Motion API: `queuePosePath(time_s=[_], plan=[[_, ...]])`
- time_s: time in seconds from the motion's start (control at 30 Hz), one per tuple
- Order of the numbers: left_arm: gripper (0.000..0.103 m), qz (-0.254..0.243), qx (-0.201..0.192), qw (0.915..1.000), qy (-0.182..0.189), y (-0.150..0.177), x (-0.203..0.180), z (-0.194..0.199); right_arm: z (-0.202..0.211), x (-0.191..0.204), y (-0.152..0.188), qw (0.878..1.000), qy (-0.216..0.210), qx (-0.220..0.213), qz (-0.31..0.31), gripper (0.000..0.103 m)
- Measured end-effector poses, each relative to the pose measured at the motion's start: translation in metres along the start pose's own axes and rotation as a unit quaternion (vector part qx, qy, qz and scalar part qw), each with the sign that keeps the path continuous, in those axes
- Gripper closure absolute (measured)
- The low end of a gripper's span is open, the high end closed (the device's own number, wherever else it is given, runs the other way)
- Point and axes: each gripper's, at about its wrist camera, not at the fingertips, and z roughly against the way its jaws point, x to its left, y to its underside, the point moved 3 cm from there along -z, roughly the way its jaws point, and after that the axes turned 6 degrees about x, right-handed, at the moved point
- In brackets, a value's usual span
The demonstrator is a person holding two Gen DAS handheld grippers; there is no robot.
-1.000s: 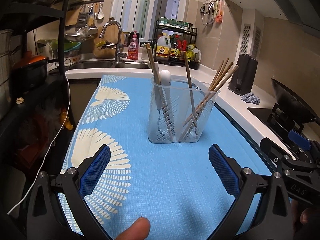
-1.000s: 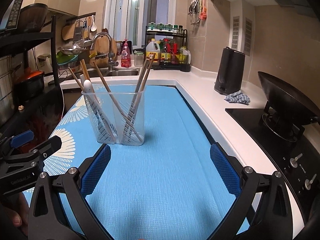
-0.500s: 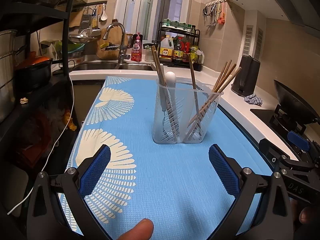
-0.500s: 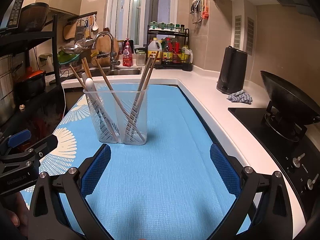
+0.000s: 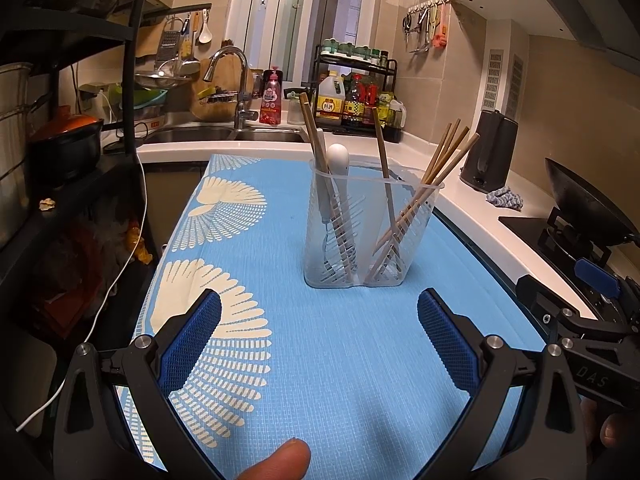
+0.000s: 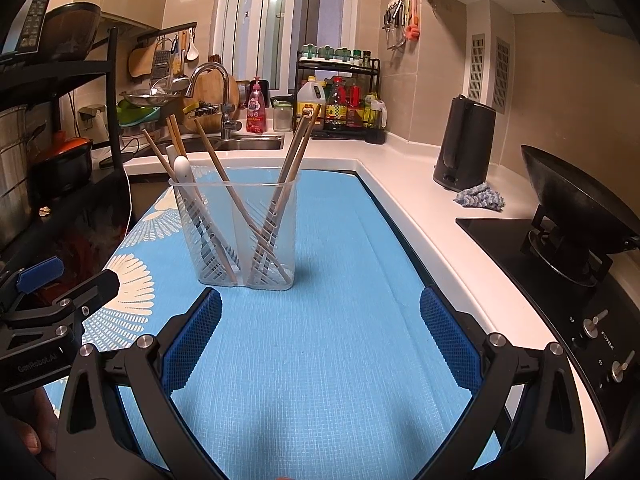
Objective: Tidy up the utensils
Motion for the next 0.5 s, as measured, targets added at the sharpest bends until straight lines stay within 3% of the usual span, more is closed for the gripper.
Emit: queuePosePath(time_s=[0.5], plan=[[0.008, -0.004, -0.005, 1.0000, -0.001, 0.0001, -0.0001, 0.0010, 0.0025, 0.0019, 0.0005, 1.000, 0.000, -0.001, 0.004, 0.005]])
